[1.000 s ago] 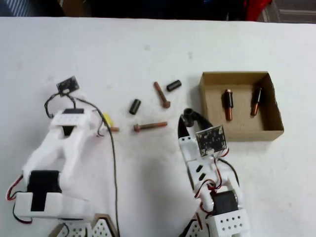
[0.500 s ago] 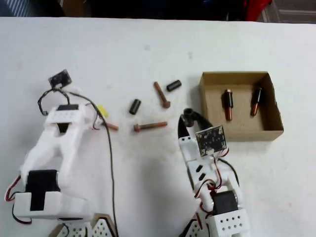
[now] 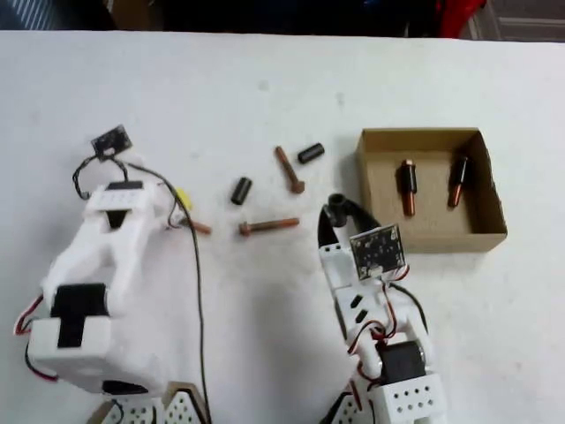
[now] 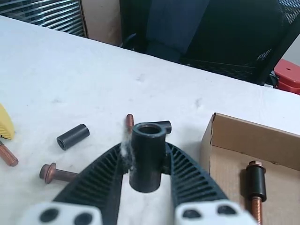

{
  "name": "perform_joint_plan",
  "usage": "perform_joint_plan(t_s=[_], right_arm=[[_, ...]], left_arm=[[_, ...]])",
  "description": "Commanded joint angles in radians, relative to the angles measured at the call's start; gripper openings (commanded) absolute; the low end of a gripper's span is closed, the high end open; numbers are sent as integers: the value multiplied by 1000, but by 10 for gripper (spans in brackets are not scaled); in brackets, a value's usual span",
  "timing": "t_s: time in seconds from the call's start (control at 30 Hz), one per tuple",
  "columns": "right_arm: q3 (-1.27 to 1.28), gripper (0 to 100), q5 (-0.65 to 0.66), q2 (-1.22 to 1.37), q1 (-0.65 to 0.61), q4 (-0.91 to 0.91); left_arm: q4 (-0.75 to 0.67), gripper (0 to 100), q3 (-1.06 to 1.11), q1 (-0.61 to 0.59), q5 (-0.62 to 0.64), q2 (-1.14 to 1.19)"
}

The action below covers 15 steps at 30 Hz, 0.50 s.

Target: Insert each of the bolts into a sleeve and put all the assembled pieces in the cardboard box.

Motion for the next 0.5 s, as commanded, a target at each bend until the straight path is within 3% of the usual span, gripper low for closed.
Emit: perform_joint_plan(t_s=[0.0,0.13,0.37,0.47], right_arm=[[9,20,-3,-10,-1,4],[9,20,-3,-10,-1,4],[9,20,-2,-10,-1,4],[9,20,-2,-10,-1,4]], left_arm=[[61,124,-147,-7,3,53],[98,60,-215,-8,3,94],[100,62,-218,-7,2,99],[103,94,-215,-5,-61,99]])
